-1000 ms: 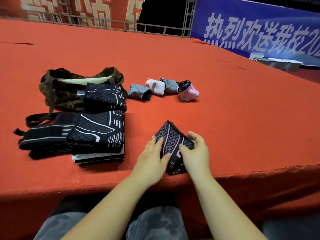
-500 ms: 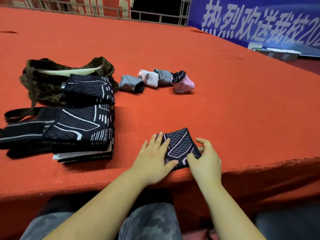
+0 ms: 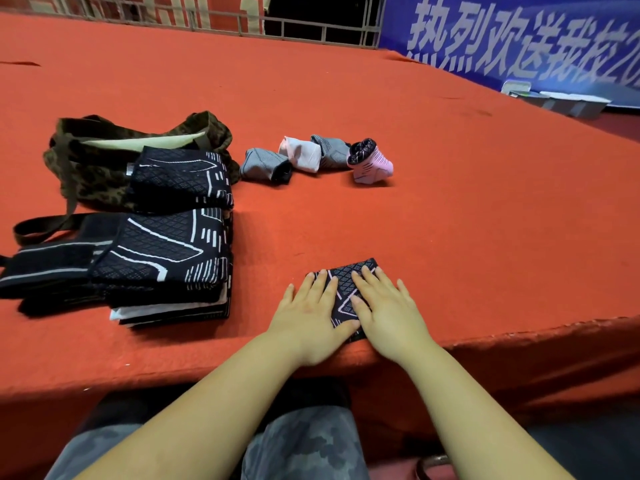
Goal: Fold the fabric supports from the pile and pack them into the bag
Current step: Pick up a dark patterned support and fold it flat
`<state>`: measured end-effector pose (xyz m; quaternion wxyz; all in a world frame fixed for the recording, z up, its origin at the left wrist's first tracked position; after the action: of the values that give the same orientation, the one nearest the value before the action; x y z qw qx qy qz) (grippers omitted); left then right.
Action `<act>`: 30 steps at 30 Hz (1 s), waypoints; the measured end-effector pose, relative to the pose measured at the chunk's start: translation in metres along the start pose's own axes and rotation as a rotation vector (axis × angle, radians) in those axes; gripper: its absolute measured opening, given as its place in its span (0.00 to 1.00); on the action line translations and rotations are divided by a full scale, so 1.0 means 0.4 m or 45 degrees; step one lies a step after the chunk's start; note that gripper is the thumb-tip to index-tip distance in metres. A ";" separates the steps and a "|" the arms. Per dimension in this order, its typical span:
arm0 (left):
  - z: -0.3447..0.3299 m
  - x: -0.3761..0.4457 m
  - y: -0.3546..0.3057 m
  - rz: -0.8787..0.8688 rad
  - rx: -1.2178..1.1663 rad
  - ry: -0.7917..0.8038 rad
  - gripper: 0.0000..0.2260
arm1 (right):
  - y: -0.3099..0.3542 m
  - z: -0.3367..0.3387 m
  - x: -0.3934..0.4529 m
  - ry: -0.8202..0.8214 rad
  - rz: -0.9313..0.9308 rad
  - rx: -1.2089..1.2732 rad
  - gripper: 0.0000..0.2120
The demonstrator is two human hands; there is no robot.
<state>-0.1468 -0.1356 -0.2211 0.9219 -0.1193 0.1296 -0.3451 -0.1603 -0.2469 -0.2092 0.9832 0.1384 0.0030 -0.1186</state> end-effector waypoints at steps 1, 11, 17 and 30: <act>-0.004 0.000 0.001 0.003 -0.006 0.012 0.34 | -0.004 -0.004 0.001 0.018 0.003 -0.015 0.24; 0.106 0.015 0.115 0.516 -0.172 -0.427 0.23 | -0.123 0.028 0.001 -0.179 -0.478 0.207 0.28; 0.087 0.041 0.118 0.581 -0.596 -0.429 0.10 | -0.115 0.023 0.002 -0.129 -0.471 0.261 0.26; 0.212 -0.021 -0.018 0.222 -2.324 -0.767 0.09 | -0.005 0.119 0.011 0.181 -0.359 1.670 0.12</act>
<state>-0.1300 -0.1241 -0.1381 0.4910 -0.8636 0.1145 0.0034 -0.1578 -0.2629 -0.1641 0.6681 0.7126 0.0130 -0.2138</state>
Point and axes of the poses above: each hand's wrist, its own x-axis towards the middle knuckle, its own z-axis out of the back of the hand, y = z × x, the point moved 8 cm from there along x, towards the middle knuckle, and after that the axes turned 11 degrees about -z, right-handed, at the moved point
